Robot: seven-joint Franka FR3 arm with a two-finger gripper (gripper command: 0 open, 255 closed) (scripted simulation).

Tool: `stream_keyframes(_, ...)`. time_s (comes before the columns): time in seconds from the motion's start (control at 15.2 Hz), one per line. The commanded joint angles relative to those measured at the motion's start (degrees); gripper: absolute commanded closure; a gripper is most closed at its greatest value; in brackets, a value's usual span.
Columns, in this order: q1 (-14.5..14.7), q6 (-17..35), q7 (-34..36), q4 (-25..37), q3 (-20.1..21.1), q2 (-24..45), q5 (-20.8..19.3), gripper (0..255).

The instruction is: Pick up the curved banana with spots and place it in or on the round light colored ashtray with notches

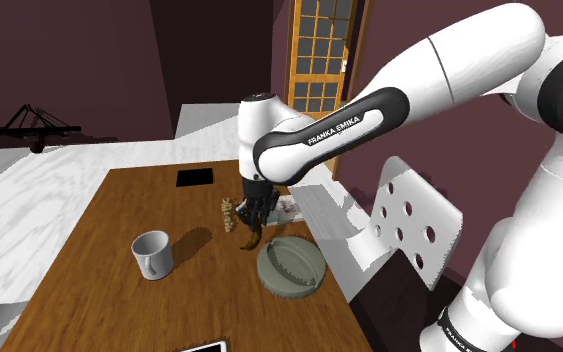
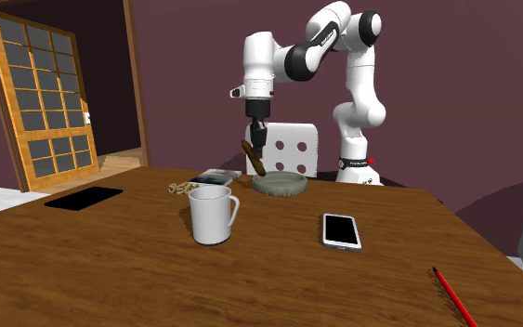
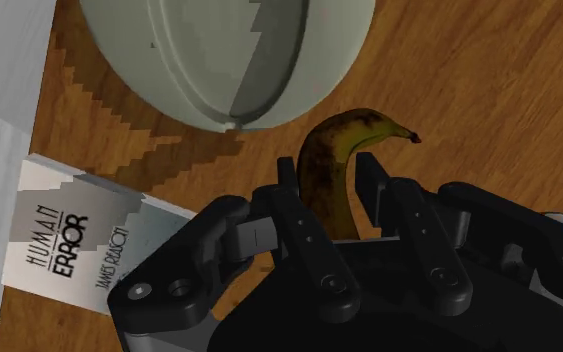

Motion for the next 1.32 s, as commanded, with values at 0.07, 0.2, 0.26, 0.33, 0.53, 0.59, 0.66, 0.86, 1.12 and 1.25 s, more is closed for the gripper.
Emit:
stream_keyframes(0.07, -0.5, 1.21, -2.11, -7.39, -0.37, -6.45, 2.12, 255)
stream_keyframes(0.2, -0.62, 1.57, -3.73, -12.17, -0.9, -11.01, 3.53, 255)
stream_keyframes(0.26, -0.62, 1.62, -4.54, -14.48, -1.22, -13.31, 4.2, 255)
stream_keyframes(0.33, -0.57, 1.6, -5.35, -16.75, -1.59, -15.64, 4.81, 255)
stream_keyframes(0.53, -0.32, 1.17, -7.21, -22.04, -2.64, -21.41, 6.08, 255)
stream_keyframes(0.59, -0.33, 2.05, -7.15, -22.47, -2.58, -20.95, 6.03, 255)
stream_keyframes(0.66, -0.34, 2.93, -7.09, -22.88, -2.51, -20.48, 5.98, 255)
stream_keyframes(0.86, -0.42, 5.61, -6.87, -24.06, -2.28, -18.96, 5.79, 255)
stream_keyframes(1.12, -0.57, 9.23, -6.51, -25.44, -1.97, -16.69, 5.43, 255)
stream_keyframes(1.25, -0.66, 11.07, -6.29, -26.05, -1.81, -15.45, 5.18, 255)
